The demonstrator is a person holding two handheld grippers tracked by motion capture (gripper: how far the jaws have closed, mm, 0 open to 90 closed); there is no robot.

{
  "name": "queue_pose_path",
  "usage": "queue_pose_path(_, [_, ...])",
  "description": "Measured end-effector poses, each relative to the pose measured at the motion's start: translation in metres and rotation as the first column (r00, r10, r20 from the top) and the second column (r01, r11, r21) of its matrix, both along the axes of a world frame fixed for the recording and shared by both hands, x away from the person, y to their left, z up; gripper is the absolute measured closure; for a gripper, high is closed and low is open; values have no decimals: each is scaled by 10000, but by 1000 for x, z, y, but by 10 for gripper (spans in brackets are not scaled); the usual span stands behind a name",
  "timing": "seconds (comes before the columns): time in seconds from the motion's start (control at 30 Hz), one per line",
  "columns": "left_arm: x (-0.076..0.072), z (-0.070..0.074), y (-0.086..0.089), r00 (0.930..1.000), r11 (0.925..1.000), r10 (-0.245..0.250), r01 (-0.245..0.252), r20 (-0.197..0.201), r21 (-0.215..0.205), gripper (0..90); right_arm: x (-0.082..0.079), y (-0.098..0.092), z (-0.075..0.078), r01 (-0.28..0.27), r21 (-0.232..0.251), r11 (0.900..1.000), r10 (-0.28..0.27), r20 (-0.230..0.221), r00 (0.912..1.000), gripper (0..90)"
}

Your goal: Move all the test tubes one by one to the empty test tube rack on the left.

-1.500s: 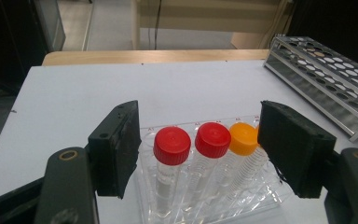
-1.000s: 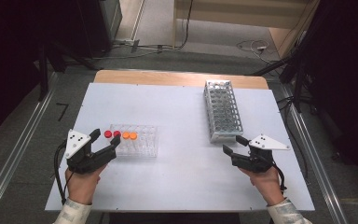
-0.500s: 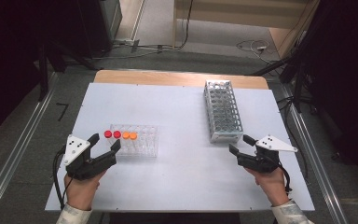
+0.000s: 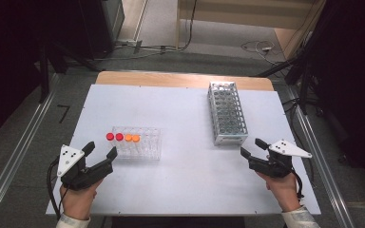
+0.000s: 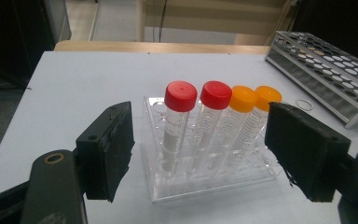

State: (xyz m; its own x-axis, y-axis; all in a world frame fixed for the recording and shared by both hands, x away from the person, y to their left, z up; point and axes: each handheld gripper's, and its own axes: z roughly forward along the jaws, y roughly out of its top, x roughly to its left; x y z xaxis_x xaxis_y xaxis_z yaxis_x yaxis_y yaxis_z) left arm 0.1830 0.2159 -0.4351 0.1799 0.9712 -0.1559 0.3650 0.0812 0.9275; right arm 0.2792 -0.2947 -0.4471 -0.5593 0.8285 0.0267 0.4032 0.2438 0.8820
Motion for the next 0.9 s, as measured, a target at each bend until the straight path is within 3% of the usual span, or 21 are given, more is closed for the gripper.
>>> queue_pose_path(0.9, [-7,-14,15,9989,9993,322,-315,-329,215,194,-6,-25,-2,814,-61,9967,-815,-152,9966,245])
